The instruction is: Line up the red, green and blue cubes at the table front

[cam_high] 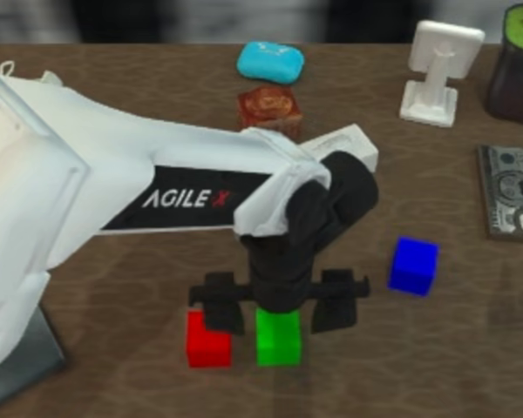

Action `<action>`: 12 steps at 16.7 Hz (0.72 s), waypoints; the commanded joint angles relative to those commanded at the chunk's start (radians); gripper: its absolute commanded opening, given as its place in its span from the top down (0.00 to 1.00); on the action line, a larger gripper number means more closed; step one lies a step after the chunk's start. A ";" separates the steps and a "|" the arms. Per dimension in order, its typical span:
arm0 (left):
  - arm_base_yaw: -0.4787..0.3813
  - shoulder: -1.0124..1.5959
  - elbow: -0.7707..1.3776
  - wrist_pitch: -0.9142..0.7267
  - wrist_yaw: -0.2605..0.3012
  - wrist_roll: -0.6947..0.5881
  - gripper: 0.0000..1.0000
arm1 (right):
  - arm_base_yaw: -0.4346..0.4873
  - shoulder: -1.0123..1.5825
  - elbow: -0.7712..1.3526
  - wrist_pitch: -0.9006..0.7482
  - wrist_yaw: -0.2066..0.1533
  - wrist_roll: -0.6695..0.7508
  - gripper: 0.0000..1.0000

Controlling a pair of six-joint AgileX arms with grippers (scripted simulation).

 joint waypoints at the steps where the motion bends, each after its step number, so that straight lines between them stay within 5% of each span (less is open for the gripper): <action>1: 0.000 0.000 0.000 0.000 0.000 0.000 0.00 | 0.000 0.000 0.000 0.000 0.000 0.000 0.00; 12: 0.003 -0.027 0.048 -0.073 0.002 -0.002 0.00 | 0.000 0.000 0.000 0.000 0.000 0.000 0.00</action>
